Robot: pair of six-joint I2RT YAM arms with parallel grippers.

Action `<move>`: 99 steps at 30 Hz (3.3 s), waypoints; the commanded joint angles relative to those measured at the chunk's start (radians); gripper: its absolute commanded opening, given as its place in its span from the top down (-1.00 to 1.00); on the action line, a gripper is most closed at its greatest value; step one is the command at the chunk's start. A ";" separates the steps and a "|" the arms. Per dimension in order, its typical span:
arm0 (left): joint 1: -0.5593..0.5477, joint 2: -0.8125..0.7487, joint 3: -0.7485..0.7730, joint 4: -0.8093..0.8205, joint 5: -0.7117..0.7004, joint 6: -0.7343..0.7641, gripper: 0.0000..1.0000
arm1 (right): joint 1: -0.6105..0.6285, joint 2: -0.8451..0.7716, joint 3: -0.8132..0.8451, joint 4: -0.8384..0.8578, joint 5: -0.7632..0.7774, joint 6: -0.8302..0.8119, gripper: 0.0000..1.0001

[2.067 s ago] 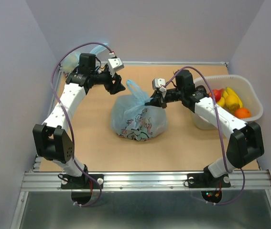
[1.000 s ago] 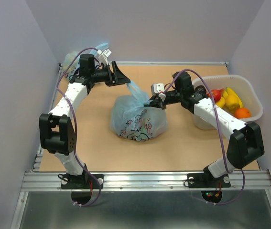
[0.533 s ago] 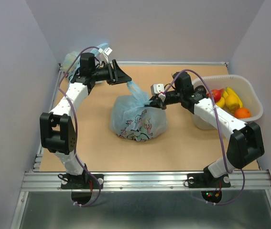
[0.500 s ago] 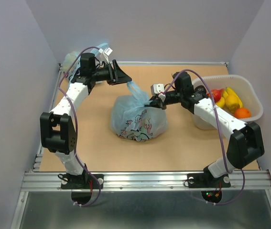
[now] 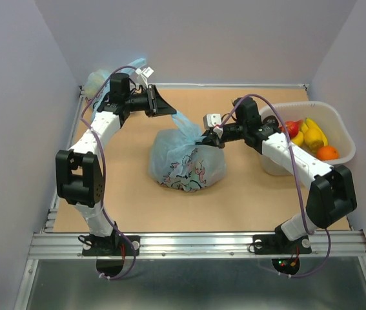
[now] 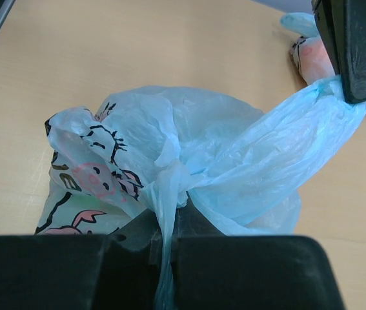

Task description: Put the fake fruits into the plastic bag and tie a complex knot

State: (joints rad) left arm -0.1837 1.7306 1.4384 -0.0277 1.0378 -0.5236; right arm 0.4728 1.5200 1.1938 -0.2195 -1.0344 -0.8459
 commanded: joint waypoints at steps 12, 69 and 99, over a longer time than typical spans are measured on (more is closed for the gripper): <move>-0.003 -0.178 -0.032 0.152 0.192 0.054 1.00 | 0.009 0.081 0.102 0.011 0.066 0.255 0.99; -0.415 -0.287 -0.564 0.445 -0.469 0.079 1.00 | 0.090 -0.023 -0.142 0.585 0.162 1.331 0.89; -0.350 -0.227 -0.562 0.535 -0.383 0.013 1.00 | -0.188 0.064 0.063 0.212 0.146 1.213 0.28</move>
State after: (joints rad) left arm -0.5354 1.5082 0.8421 0.4541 0.6464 -0.5106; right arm 0.2821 1.5711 1.2053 -0.0315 -0.7780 0.3672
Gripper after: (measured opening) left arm 0.025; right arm 0.361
